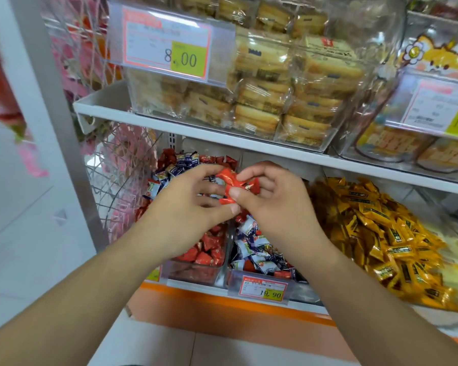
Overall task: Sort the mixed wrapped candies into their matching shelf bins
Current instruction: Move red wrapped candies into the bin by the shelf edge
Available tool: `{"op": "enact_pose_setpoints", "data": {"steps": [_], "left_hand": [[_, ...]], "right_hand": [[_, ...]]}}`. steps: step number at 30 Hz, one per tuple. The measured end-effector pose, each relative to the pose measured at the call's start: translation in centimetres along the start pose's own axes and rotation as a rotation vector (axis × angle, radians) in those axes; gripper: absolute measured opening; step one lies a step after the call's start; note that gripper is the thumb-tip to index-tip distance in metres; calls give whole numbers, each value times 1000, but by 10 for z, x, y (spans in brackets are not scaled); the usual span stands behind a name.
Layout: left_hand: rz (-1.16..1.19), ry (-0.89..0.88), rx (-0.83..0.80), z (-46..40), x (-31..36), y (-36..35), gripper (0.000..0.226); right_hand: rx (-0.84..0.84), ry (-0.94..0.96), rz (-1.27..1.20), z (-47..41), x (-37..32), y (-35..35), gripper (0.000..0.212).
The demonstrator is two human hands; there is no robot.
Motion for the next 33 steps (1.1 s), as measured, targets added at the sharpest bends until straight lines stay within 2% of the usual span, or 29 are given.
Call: {"op": "enact_pose_setpoints", "data": {"steps": [2, 4, 7, 9, 11, 14, 18, 22, 24, 27, 30, 33], "left_hand": [[110, 38, 34, -1, -3, 12, 64], [143, 61, 79, 1, -5, 25, 48], [-31, 61, 145, 2, -13, 48, 18], [-183, 77, 167, 0, -23, 60, 11], [-346, 80, 182, -2, -31, 67, 15], [-488, 65, 151, 1, -30, 61, 25], [-563, 16, 57, 4, -16, 38, 33], [-667, -137, -96, 6, -5, 4, 54], [-692, -161, -150, 7, -4, -8, 61], [-697, -162, -173, 6, -7, -15, 64], [-664, -158, -166, 6, -7, -15, 63], [-650, -162, -144, 5, -9, -17, 63]], "right_hand": [[-41, 21, 26, -2, 0, -14, 15], [-87, 30, 16, -2, -1, -25, 16], [-139, 31, 115, -1, -1, -33, 24], [-205, 10, 183, 1, 1, -36, 36], [-272, 2, 209, 3, 4, -37, 46], [-284, 39, 212, 6, 0, -26, 47], [-130, 62, 283, 0, 1, 10, 44], [42, 43, 437, -9, 24, 58, 46], [62, 25, 507, -12, 36, 73, 39], [-1, -19, 599, -14, 44, 72, 28], [-103, -47, 694, -18, 47, 51, 41], [-166, -83, 740, -21, 56, 30, 42]]}}
Point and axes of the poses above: each hand's wrist, its own z-axis away from the middle knuckle, its own y-axis out of the back of the hand, x = y × z, the point moved 3 cm from there along -z, towards the middle knuckle, and after that the axes turned 10 degrees about -z, right-handed, at the moved point
